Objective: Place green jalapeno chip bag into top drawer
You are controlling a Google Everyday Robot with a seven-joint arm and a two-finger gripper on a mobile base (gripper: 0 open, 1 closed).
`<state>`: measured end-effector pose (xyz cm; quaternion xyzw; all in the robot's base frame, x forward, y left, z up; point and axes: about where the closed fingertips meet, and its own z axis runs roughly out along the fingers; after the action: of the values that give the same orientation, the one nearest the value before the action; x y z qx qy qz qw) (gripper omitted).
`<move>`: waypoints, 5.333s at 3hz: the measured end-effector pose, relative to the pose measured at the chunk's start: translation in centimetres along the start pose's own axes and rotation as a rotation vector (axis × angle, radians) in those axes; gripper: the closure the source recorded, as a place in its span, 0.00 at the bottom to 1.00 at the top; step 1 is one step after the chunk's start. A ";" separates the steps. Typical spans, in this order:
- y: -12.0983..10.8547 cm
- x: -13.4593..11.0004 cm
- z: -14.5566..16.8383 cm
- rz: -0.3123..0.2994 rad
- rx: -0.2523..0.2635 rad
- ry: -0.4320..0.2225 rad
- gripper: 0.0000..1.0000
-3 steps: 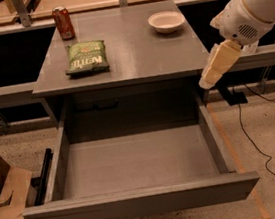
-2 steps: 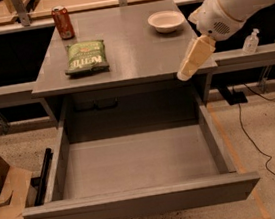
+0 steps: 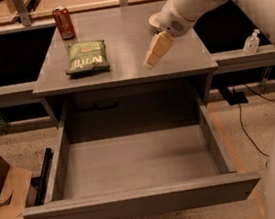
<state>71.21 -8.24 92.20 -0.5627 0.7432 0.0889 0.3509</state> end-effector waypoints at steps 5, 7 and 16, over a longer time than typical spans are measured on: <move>-1.3 -4.6 14.4 0.131 -0.127 -0.241 0.00; -2.1 -9.9 20.4 0.140 -0.176 -0.368 0.00; 1.6 -17.5 23.6 0.106 -0.307 -0.331 1.00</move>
Offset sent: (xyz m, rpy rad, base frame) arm 0.0291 0.0384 -0.0076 0.0623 0.0287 0.0426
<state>81.78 18.29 85.21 -0.5475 0.6818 0.3104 0.3730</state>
